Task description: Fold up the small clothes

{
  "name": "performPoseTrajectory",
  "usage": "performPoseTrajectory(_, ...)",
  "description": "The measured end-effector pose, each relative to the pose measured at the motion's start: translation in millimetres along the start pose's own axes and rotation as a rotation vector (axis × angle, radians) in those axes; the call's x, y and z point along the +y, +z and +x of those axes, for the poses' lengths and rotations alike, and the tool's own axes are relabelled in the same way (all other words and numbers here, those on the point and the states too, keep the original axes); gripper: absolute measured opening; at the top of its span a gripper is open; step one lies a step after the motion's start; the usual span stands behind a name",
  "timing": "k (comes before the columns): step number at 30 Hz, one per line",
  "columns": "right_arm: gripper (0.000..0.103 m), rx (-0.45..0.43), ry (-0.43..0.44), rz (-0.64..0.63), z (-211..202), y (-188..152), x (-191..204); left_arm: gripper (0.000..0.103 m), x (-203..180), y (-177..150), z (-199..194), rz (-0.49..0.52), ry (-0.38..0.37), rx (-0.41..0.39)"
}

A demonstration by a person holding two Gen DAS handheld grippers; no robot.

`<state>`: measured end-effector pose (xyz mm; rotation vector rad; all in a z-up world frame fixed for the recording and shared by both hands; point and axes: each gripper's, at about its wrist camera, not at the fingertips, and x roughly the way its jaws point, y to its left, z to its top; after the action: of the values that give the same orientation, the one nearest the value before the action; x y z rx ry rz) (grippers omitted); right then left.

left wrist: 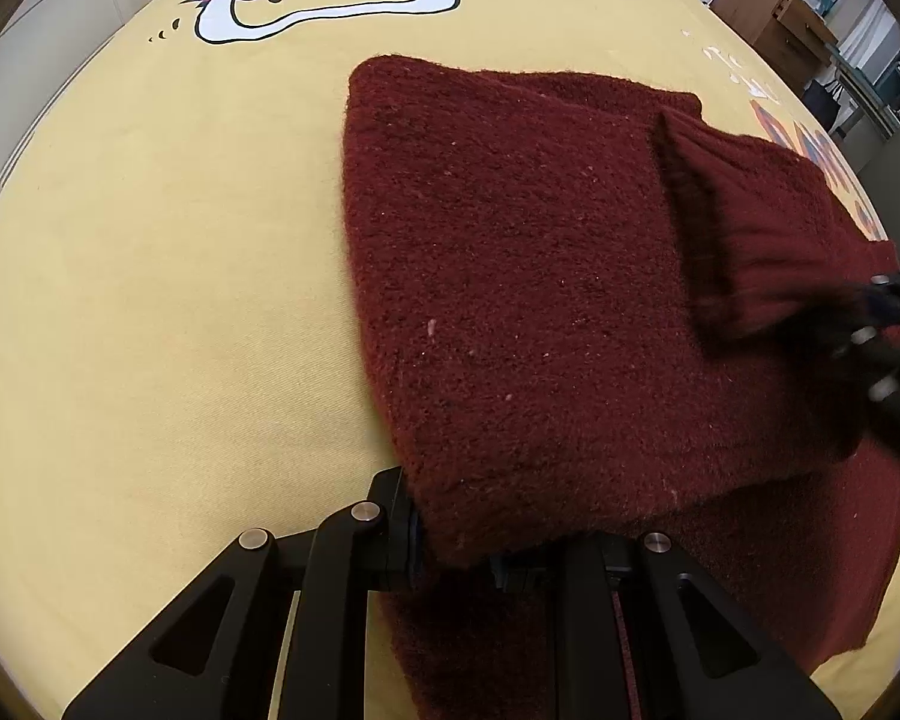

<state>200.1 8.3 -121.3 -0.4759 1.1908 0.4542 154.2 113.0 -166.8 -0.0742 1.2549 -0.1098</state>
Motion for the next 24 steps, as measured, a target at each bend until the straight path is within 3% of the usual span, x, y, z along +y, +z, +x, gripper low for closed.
performPoseTrajectory(6, 0.017, -0.047, 0.103, 0.202, -32, -19, -68, 0.014, 14, -6, -10, -0.011, -0.006, -0.003)
performPoseTrajectory(13, 0.017, -0.044, 0.128, 0.354, -39, -51, -128, 0.014, 18, -5, -12, -0.008, 0.005, -0.002)
performPoseTrajectory(24, 0.023, 0.011, 0.173, 0.519, -22, -114, -152, 0.014, 12, -13, -12, 0.01, 0.028, 0.001)
